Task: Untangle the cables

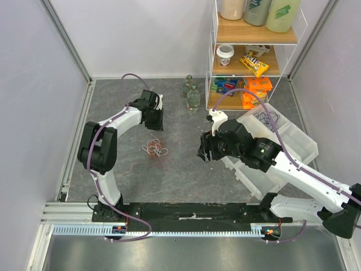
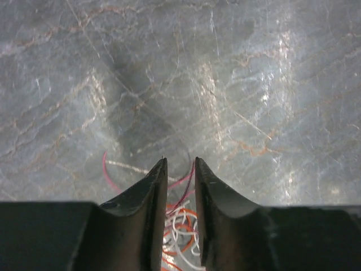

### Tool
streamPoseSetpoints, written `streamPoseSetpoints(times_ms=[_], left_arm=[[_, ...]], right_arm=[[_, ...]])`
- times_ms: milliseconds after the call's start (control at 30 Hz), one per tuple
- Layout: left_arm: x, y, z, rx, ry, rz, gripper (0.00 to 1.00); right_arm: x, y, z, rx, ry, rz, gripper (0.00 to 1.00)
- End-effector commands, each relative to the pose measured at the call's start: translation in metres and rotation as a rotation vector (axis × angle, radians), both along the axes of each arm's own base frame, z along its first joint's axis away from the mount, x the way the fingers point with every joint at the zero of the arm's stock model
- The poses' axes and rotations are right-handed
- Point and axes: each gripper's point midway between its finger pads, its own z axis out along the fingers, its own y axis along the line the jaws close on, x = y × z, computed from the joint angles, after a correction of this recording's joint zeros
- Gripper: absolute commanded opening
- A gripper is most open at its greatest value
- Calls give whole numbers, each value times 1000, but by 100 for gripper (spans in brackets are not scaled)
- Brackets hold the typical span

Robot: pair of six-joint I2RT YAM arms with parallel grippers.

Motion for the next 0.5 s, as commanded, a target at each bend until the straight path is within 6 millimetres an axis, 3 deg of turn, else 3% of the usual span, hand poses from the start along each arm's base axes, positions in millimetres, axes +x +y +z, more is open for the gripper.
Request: streamPoseSetpoints(times_ms=[0,67,167,267,367,467], left_arm=[[18,-4,1,40,-29,-49,21],[17,-5,7,50,-29,-47,2],[17,-8,38,26,-59,-36,2],[17,-15,103,-65,-182,-17,2],[13,-14,183,-153,-326,24,1],[-2,-10,252,-268,-441,71,2]], right_arm=[[3,-16,3,-56,-39,-21,67],[3,-15,4,-59,-46,-14,67],[4,-12,1,-71,-41,3,67],[7,-5,-4,-80,-28,18,67],[11,6,-10,-81,-12,38,67],[15,15,-11,-80,-8,53,67]])
